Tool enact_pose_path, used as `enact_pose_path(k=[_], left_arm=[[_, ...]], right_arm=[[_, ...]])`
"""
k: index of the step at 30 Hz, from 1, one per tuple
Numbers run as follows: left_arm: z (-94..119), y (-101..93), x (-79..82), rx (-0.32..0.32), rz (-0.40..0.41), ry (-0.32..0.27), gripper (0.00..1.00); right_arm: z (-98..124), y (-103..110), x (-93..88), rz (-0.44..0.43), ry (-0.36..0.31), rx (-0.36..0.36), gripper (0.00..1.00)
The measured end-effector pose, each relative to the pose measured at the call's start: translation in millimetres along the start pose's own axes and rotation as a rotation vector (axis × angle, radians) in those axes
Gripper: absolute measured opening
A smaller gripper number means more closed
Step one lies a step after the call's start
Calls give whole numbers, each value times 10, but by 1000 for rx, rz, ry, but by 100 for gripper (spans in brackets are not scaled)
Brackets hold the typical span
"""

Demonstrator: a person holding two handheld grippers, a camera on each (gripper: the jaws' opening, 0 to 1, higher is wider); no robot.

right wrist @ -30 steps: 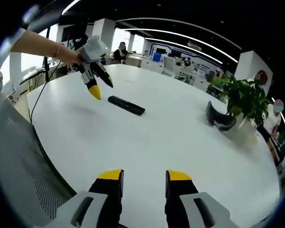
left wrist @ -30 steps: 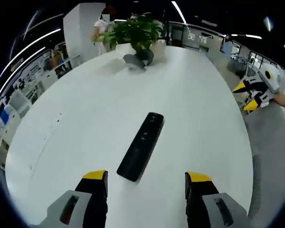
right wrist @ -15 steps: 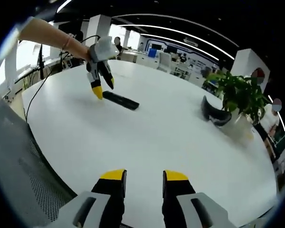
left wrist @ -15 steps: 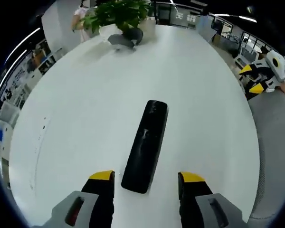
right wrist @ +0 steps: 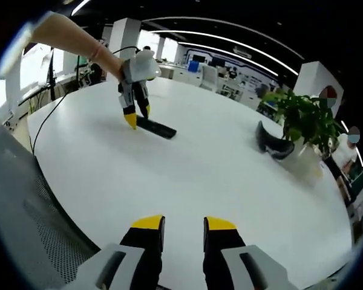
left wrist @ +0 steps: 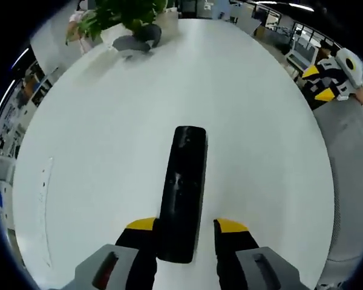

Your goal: Press the specified remote control buttons in sequence, fully releasing each button before pressing the next.

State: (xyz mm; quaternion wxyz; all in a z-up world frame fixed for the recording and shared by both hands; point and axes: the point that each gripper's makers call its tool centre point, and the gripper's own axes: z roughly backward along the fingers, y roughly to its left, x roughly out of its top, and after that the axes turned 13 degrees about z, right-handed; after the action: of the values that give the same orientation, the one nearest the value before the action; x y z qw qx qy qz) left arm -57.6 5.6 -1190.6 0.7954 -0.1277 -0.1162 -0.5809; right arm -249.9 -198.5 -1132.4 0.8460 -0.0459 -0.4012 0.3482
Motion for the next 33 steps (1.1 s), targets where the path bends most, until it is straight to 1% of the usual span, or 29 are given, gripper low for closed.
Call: enact_pose_path(k=[2,5,9,10,11,12,15,18,19,20,23,25,27,30,33], left_arm=[[-10,8,-1,-4,23,18,36],[-10,23,-5,-4,14,30,36],[4,6,-9,0,9,31,35],[3,-9,-11,-8,1,33,32],[1,-26,-13,-12,-36,37,28],[0,-28,-14,-5,-46,40,24],[-3,-30,-15,3,-24,37,24],[-2,-61,-28,5,-25,34,23],[3,-99,-44,-5,-49,40,23],[6,-127,-54,-17,-89,47,23],[8,-200,-79,-17,-111,66,23],[3,-197,-83,-19,-113,72,23],[6,-232,-99,-23,-132,73,23],[13,-277,-120,-24,-132,67,23],[19,-336,-141,-30,-111,48,23]], right_arm=[[-3,18,0,4,3,6,23],[-5,34,5,14,4,11,22],[-2,27,-4,12,9,5,21],[0,25,-2,13,8,3,21],[1,30,3,13,5,5,21],[-1,41,11,13,1,11,21],[-7,60,15,28,3,19,20],[-5,61,20,33,3,19,19],[-2,52,19,31,3,15,20],[-1,45,16,28,3,12,20],[3,27,17,26,2,3,21],[5,28,19,28,2,4,20],[6,25,22,31,2,3,20],[8,20,21,30,3,0,20],[9,16,13,30,7,-1,20]])
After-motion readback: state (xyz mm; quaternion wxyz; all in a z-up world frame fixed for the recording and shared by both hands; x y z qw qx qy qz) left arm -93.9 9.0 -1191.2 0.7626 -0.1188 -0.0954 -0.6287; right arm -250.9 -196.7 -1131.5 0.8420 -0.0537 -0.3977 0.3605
